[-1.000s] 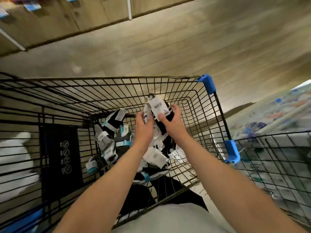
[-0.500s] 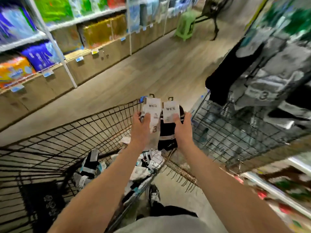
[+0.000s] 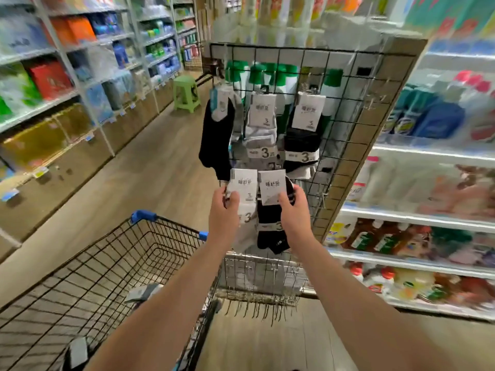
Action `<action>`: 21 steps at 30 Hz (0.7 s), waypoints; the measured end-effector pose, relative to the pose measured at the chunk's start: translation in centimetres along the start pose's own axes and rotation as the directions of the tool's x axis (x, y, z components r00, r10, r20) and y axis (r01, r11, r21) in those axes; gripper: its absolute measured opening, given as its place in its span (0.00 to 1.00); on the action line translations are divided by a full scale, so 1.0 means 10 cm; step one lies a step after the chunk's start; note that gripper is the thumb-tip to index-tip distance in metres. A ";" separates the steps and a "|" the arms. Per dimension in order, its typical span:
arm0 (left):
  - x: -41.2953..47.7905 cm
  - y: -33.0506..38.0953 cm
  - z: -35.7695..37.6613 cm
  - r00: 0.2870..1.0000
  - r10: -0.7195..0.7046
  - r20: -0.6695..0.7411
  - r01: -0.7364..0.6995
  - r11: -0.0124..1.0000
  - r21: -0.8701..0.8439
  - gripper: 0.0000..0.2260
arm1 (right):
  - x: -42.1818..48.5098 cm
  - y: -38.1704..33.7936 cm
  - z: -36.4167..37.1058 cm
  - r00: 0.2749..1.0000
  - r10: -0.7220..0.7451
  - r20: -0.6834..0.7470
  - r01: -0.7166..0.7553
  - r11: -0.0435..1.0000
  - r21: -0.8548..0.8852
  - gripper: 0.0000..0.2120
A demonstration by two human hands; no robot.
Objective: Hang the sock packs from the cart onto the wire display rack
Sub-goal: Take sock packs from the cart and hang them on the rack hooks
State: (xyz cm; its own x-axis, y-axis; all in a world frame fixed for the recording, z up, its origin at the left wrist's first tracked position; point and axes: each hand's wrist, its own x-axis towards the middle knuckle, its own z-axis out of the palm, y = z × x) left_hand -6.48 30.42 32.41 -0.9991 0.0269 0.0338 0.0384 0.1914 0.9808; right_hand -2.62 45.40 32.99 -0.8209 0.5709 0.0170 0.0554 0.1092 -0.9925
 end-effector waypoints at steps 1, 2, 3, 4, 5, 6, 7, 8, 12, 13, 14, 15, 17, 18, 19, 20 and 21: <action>0.00 0.06 0.13 1.000 0.017 0.019 -0.017 1.000 0.008 0.17 | 0.06 -0.03 -0.16 0.999 -0.009 -0.047 0.010 1.000 0.030 0.06; -0.01 0.16 0.26 0.999 0.023 0.046 -0.023 1.000 0.000 0.17 | 0.13 -0.05 -0.32 0.995 -0.016 -0.100 0.021 0.998 0.053 0.06; -0.01 0.24 0.40 0.997 0.032 0.070 -0.031 0.999 -0.025 0.17 | 0.20 -0.08 -0.48 0.989 -0.025 -0.149 0.035 0.997 0.069 0.07; -0.01 0.34 0.53 0.994 0.044 0.098 -0.039 0.998 -0.047 0.15 | 0.28 -0.11 -0.63 0.981 -0.033 -0.190 0.047 0.996 0.074 0.08; 0.01 0.41 0.67 0.992 0.054 0.118 -0.046 0.996 -0.075 0.13 | 0.35 -0.16 -0.77 0.976 -0.037 -0.213 0.055 0.995 0.082 0.08; 0.01 0.50 0.81 0.988 0.063 0.138 -0.051 0.995 -0.091 0.11 | 0.43 -0.20 -0.91 0.974 -0.041 -0.222 0.062 0.994 0.090 0.09; 0.04 0.56 0.94 0.985 0.079 0.155 -0.062 0.992 -0.107 0.10 | 0.52 -0.24 -1.02 0.973 -0.047 -0.227 0.070 0.993 0.094 0.09; 0.06 0.63 1.07 0.980 0.090 0.178 -0.072 0.992 -0.103 0.12 | 0.61 -0.29 -1.12 0.971 -0.053 -0.232 0.078 0.992 0.101 0.09; 0.14 0.95 1.54 0.964 0.135 0.231 -0.116 0.989 -0.095 0.16 | 0.97 -0.49 -1.48 0.953 -0.078 -0.294 0.126 0.981 0.146 0.06; 0.17 1.03 1.64 0.958 0.161 0.238 -0.140 0.985 -0.102 0.14 | 1.04 -0.55 -1.56 0.949 -0.094 -0.302 0.141 0.980 0.140 0.06; 0.20 1.11 1.72 0.952 0.187 0.241 -0.166 0.981 -0.102 0.14 | 1.11 -0.60 -1.62 0.946 -0.107 -0.304 0.154 0.979 0.135 0.07; 0.24 1.17 1.81 0.949 0.202 0.243 -0.181 0.978 -0.108 0.13 | 1.17 -0.64 -1.67 0.946 -0.124 -0.300 0.167 0.978 0.125 0.07; 0.29 1.29 1.95 0.947 0.214 0.241 -0.192 0.975 -0.111 0.11 | 1.28 -0.71 -1.74 0.945 -0.167 -0.282 0.202 0.974 0.101 0.07; 0.32 1.33 2.01 0.947 0.217 0.238 -0.196 0.975 -0.108 0.09 | 1.33 -0.74 -1.77 0.945 -0.181 -0.272 0.215 0.971 0.101 0.08; 0.34 1.36 2.06 0.949 0.216 0.229 -0.195 0.974 -0.112 0.08 | 1.38 -0.77 -1.80 0.946 -0.190 -0.262 0.225 0.968 0.108 0.08; 0.36 1.38 2.10 0.952 0.212 0.222 -0.191 0.975 -0.111 0.08 | 1.42 -0.79 -1.81 0.947 -0.200 -0.251 0.234 0.965 0.114 0.08; 0.38 1.40 2.13 0.954 0.210 0.216 -0.188 0.975 -0.117 0.08 | 1.47 -0.82 -1.83 0.947 -0.216 -0.239 0.247 0.963 0.107 0.09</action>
State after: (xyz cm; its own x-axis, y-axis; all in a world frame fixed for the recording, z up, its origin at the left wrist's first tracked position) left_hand -9.28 54.12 42.15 -0.9404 0.2778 0.1964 0.2227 0.0664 0.9726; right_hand -4.76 67.75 43.55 -0.6533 0.7113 0.2592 -0.2101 0.1586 -0.9647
